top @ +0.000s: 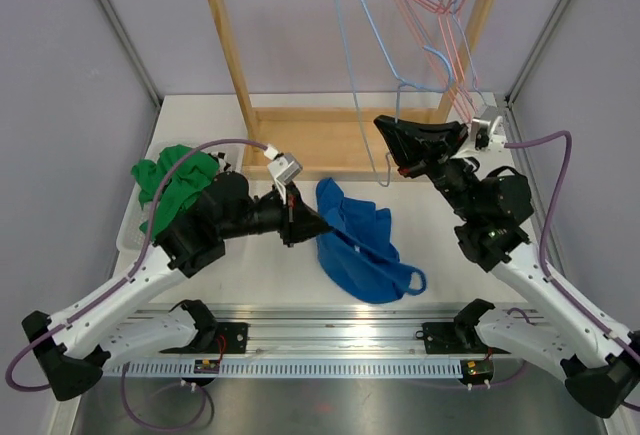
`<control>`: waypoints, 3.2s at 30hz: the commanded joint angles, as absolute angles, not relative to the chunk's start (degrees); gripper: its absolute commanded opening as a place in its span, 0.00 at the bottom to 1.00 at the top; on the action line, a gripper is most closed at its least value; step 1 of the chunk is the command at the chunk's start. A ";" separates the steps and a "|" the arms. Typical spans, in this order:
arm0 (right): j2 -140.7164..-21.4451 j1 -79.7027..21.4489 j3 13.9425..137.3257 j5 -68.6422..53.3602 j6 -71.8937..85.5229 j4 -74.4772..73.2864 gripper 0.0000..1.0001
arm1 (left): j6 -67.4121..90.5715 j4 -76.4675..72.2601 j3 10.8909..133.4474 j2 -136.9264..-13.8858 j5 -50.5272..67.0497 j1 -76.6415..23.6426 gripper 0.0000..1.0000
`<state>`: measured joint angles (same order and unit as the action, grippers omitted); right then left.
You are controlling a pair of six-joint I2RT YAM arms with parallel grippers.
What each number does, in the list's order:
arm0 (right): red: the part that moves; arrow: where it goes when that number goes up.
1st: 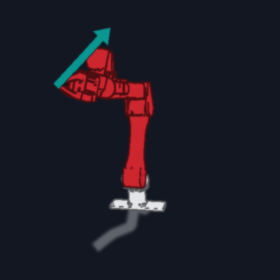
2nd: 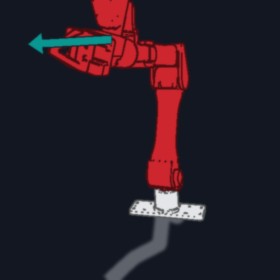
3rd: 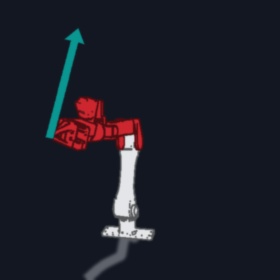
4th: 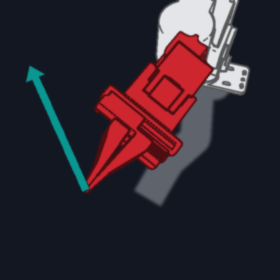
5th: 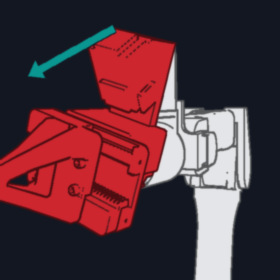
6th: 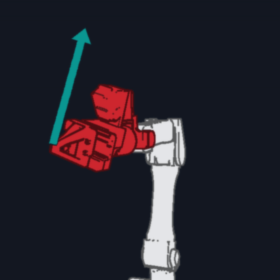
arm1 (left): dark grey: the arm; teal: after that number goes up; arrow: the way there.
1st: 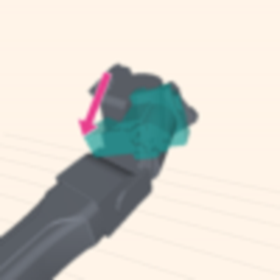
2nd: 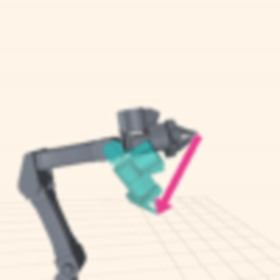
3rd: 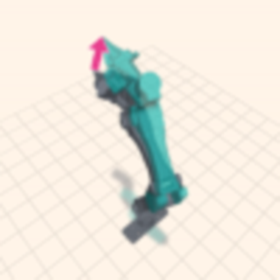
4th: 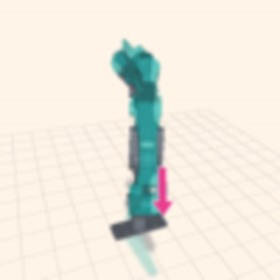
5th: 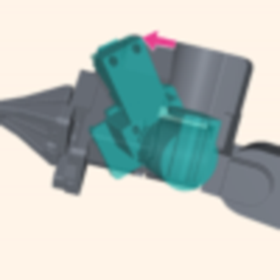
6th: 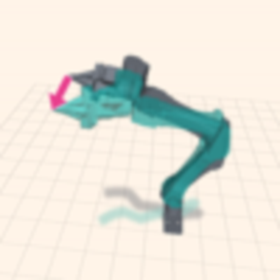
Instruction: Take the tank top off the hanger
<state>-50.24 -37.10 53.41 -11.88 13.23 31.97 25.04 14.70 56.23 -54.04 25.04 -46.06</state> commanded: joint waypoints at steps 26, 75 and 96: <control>-79.94 -21.72 113.26 2.38 16.17 -40.50 0.00 | 22.94 45.00 66.36 -41.14 -21.09 -47.90 0.49; -45.65 -12.83 86.76 -32.33 17.23 -34.46 0.99 | 28.74 24.96 55.11 -95.33 -10.81 -56.69 0.97; -36.48 -12.92 82.53 -30.58 12.92 -37.62 0.99 | 31.12 58.78 79.07 -71.55 -41.22 -51.52 0.00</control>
<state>-37.12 -13.06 82.89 -30.92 14.17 -38.85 32.34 51.11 70.39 -77.10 -30.76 -54.15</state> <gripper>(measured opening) 0.993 0.024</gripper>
